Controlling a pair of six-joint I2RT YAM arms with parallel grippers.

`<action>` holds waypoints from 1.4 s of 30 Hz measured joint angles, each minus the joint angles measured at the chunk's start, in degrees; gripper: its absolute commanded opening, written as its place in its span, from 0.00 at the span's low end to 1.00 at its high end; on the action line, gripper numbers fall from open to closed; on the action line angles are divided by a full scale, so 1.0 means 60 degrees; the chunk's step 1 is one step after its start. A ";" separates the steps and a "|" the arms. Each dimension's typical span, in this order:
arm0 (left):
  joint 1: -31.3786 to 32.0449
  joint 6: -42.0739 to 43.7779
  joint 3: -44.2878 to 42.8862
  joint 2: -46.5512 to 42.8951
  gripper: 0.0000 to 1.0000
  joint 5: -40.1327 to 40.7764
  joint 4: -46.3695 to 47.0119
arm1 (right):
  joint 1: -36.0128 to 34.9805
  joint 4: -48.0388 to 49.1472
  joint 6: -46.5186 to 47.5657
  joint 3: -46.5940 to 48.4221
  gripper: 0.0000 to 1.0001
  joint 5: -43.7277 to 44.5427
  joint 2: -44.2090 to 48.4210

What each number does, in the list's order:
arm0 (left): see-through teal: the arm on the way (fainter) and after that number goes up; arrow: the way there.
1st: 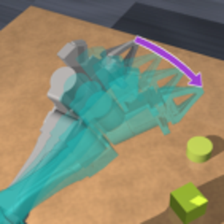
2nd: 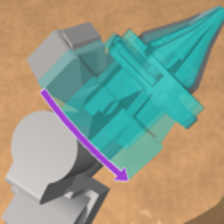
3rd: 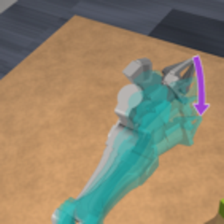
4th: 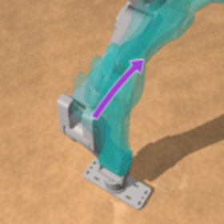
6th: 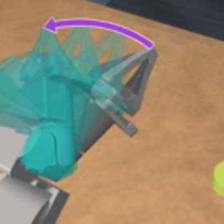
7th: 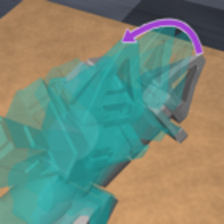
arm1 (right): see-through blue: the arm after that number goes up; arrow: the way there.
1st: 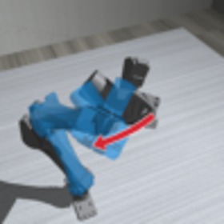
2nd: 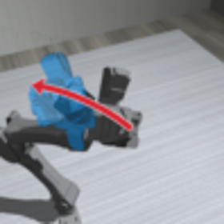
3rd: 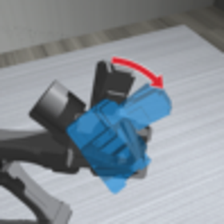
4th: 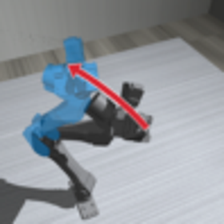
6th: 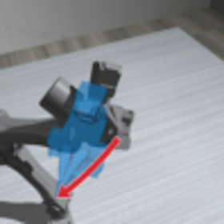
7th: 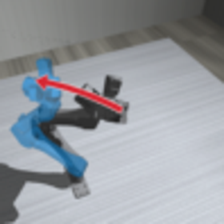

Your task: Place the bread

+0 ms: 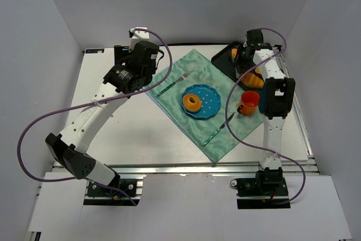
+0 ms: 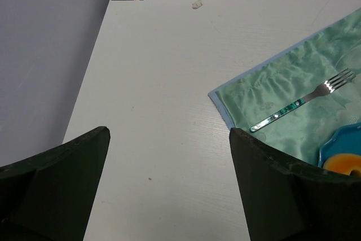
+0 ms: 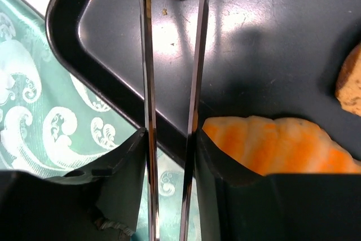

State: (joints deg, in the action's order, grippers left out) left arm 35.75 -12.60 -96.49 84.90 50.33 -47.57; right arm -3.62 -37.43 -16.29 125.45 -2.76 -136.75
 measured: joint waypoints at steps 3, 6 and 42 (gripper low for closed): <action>0.0000 0.0022 -0.0022 0.0004 0.98 0.0007 0.0004 | 0.0000 -0.0062 0.0011 -0.0069 0.26 0.0076 0.0270; 0.0000 0.0022 -0.0062 -0.0007 0.98 0.0000 0.0011 | -0.0033 -0.0226 0.0062 -0.0226 0.27 0.0069 0.0925; 0.0000 -0.0878 0.0648 -0.2167 0.98 -0.1016 0.0106 | -0.3668 -0.0109 -0.0656 -1.0204 0.61 -0.0302 0.9282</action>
State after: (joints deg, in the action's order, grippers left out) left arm 35.75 -17.87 -92.60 71.90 44.23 -46.94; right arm -25.63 -38.09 -20.23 64.23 -4.58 -81.06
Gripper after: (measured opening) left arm 0.983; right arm 0.589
